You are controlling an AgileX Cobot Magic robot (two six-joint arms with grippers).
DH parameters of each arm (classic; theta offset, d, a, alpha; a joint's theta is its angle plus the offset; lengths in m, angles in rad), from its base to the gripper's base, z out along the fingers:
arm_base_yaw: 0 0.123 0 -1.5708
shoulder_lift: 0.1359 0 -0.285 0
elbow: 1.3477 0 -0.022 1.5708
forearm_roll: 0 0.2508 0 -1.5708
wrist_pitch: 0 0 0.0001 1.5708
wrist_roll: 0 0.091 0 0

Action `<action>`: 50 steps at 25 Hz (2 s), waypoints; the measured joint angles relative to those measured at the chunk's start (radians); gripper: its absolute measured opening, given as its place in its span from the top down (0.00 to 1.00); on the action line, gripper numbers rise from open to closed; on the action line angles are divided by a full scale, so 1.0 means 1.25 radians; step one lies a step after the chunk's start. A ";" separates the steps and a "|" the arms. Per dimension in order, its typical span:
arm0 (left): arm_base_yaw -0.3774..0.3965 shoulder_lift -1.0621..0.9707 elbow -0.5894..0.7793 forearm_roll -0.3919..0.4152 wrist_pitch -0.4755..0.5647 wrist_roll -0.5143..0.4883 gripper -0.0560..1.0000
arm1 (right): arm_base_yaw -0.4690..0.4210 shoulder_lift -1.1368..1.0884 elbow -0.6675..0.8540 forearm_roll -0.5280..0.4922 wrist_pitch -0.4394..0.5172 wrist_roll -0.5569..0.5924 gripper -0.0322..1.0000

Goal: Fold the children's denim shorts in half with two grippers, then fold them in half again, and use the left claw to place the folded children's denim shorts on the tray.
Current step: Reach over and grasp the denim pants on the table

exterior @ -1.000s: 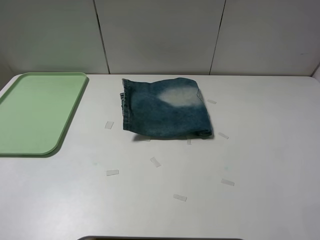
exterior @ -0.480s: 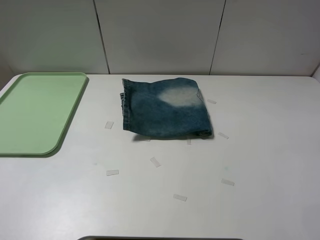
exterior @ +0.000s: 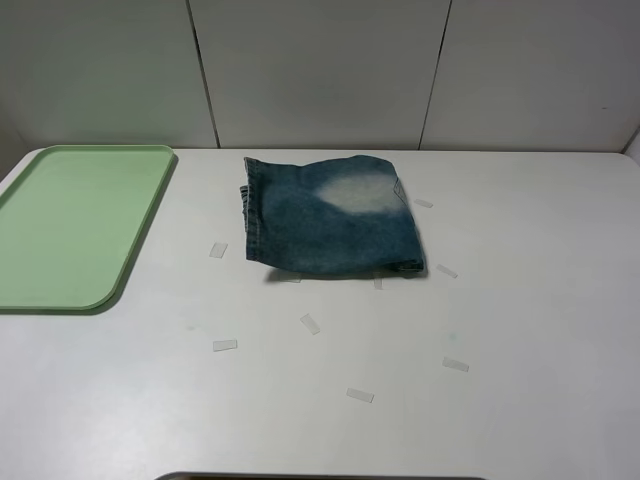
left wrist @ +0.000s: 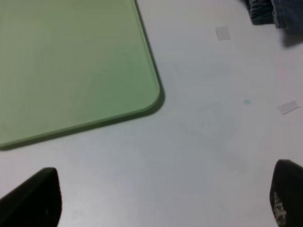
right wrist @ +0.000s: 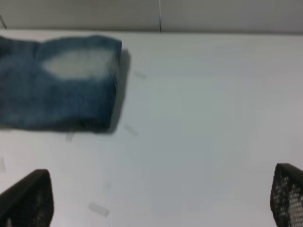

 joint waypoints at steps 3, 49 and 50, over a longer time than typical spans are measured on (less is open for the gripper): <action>0.000 0.000 0.000 0.000 0.000 0.000 0.12 | 0.000 0.000 0.009 0.000 -0.001 0.000 0.30; 0.000 0.000 0.000 0.000 0.000 0.000 0.12 | 0.000 0.000 0.009 -0.004 -0.014 0.014 0.30; 0.000 0.000 0.000 0.000 0.000 -0.002 0.12 | 0.000 0.000 0.009 -0.004 -0.014 0.014 0.30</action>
